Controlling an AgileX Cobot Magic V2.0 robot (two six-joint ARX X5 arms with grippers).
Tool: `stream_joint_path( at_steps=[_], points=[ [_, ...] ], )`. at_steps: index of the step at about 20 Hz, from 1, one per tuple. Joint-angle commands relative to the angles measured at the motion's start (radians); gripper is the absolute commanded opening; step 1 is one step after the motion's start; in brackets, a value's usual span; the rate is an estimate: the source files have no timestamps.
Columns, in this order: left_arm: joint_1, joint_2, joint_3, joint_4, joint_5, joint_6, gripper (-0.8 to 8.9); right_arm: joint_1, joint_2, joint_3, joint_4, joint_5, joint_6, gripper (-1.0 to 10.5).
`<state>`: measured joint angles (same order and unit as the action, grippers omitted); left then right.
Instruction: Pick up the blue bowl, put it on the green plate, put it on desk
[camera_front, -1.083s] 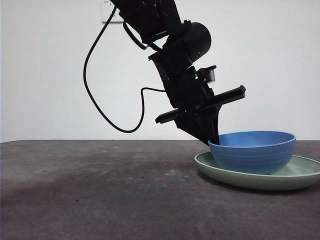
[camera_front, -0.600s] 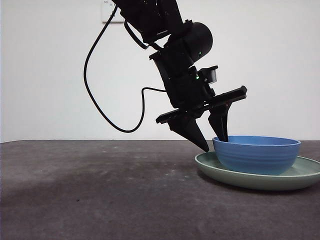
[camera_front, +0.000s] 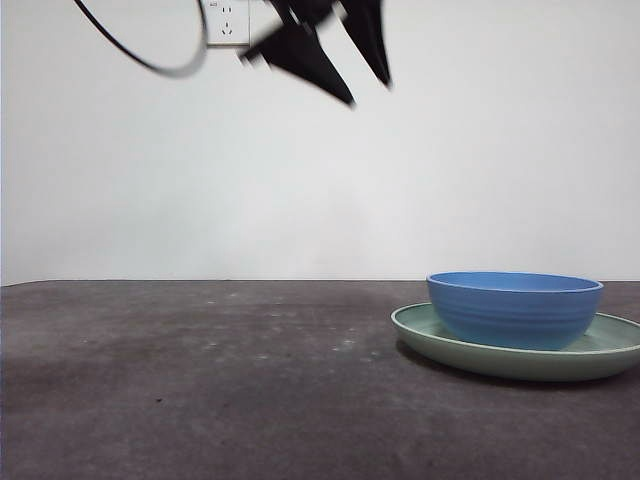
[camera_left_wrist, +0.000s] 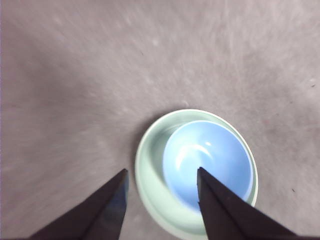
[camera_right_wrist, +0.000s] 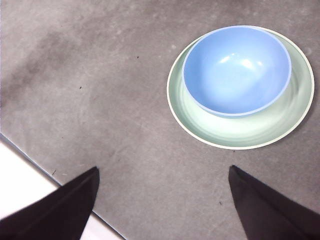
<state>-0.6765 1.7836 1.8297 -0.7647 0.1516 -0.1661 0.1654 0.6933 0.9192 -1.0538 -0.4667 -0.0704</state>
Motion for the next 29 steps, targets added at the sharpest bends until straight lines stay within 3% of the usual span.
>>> stream_joint_path(
  at_steps=[1,6,11,13,17,20,27,29],
  points=[
    [0.024,-0.085,0.026,-0.077,-0.004,0.055,2.24,0.003,0.003,0.018,0.006,0.004,0.011,4.2],
    [0.097,-0.270,-0.022,-0.195,-0.004,0.104,2.24,0.003,0.003,0.018,0.006,0.004,0.011,4.2],
    [0.168,-0.522,-0.328,-0.170,0.001,0.135,2.24,0.003,0.003,0.018,0.007,0.004,0.011,4.2],
    [0.178,-0.629,-0.475,-0.125,0.072,0.154,2.23,0.003,0.003,0.018,0.007,0.004,0.011,4.2],
    [0.178,-0.782,-0.721,-0.021,0.310,0.186,2.23,0.003,0.003,0.018,0.006,0.004,0.011,4.2],
    [0.178,-0.830,-0.842,-0.010,0.411,0.204,2.22,0.003,0.004,0.018,0.005,0.004,0.012,4.2],
    [0.178,-0.836,-0.876,-0.003,0.411,0.203,2.22,0.003,0.004,0.018,0.006,0.012,0.031,4.2],
    [0.178,-0.836,-0.876,-0.003,0.411,0.203,2.22,0.003,0.004,0.018,0.006,0.090,0.091,4.2]
  ],
)
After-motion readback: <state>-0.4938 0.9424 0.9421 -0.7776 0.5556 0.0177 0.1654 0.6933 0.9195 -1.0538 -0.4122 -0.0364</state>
